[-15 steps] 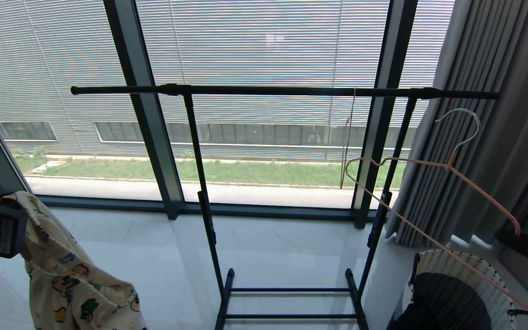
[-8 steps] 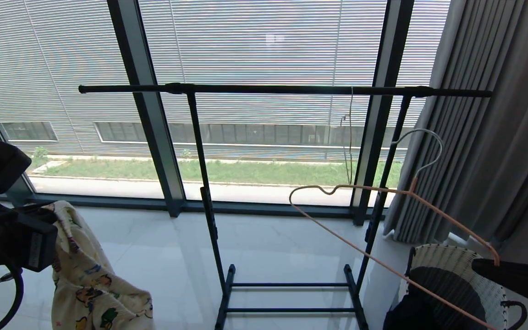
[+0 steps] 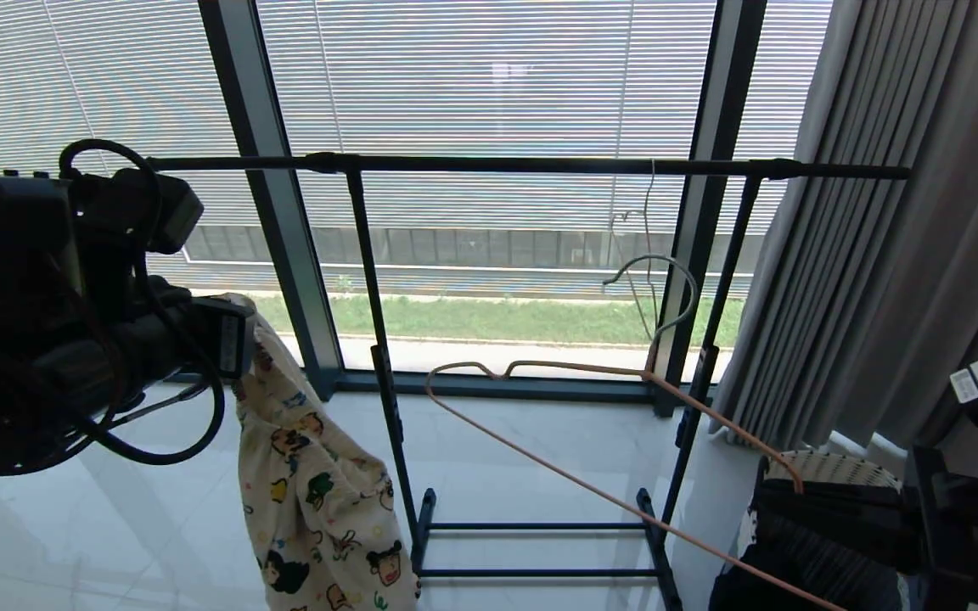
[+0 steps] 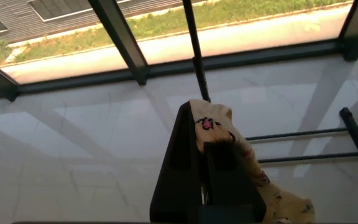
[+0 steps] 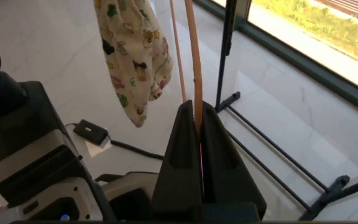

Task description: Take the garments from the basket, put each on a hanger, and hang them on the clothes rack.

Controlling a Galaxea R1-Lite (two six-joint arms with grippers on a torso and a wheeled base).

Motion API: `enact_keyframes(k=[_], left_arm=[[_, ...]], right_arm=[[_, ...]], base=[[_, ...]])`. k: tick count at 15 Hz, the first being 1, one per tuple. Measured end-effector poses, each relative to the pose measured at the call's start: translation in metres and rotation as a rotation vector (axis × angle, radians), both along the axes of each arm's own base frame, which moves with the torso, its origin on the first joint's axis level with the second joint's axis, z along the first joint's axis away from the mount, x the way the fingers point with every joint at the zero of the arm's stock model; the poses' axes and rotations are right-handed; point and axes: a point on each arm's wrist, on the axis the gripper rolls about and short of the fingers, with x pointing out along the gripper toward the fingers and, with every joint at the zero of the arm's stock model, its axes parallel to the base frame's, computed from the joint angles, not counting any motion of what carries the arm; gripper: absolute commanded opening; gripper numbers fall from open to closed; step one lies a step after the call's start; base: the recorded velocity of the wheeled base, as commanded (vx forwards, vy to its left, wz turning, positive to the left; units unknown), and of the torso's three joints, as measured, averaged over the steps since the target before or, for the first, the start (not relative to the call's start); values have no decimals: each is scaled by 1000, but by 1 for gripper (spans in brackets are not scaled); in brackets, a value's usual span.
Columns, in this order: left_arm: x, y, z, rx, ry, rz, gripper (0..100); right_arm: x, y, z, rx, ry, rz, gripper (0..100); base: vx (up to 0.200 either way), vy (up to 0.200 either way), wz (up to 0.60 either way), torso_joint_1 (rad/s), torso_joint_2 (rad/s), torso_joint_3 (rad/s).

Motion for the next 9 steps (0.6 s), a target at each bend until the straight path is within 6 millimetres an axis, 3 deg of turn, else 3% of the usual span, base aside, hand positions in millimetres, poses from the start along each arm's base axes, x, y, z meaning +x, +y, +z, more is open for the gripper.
enact_keyframes(k=[4,9], left_arm=[[47,-21,-5,-16,-23,71,0],[57,-48,-14,-21,2,5,0]], right_arm=[[6,17,-7,-2,12,60,0],[15,30,-6,39,-15,82,0]], base=[[0,0,0,0,0,0],[0,0,0,0,0,0]])
